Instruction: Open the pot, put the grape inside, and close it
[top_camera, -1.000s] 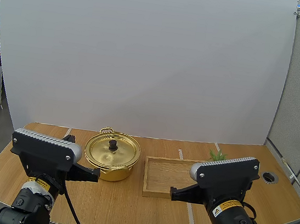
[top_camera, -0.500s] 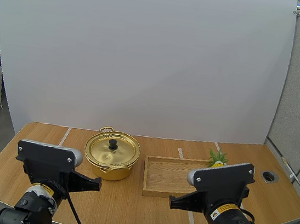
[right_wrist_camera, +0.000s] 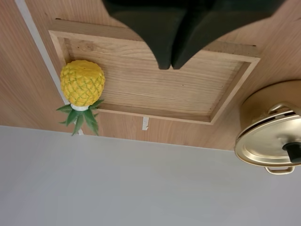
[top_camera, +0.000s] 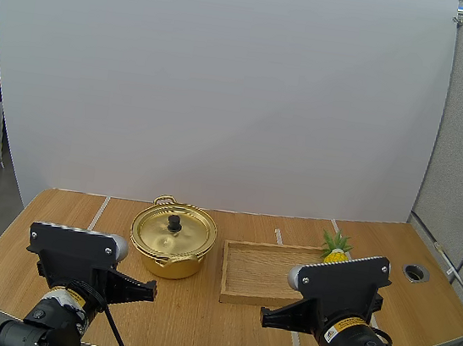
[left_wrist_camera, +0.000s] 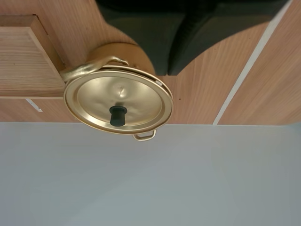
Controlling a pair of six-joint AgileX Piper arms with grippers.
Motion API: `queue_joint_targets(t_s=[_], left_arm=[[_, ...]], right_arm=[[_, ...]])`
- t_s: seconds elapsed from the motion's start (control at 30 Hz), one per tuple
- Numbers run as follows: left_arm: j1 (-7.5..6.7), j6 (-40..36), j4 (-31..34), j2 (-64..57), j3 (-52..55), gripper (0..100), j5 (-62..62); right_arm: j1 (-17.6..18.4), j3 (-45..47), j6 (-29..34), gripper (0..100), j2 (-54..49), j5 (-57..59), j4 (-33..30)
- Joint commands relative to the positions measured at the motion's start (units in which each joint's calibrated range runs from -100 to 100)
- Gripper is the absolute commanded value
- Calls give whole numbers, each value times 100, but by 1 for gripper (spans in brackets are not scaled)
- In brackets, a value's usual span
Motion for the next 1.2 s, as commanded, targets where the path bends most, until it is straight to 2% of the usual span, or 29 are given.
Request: queue_joint_targets(t_s=[0.0,0.37,1.17], left_arm=[[2,-42,92,-29,9,0,133],[2,-42,92,-29,9,0,133],[2,-42,92,-29,9,0,133]], right_arm=[[-65,0,91,0,-27,55,5],[53,0,91,0,-27,55,5],[53,0,91,0,-27,23,5]])
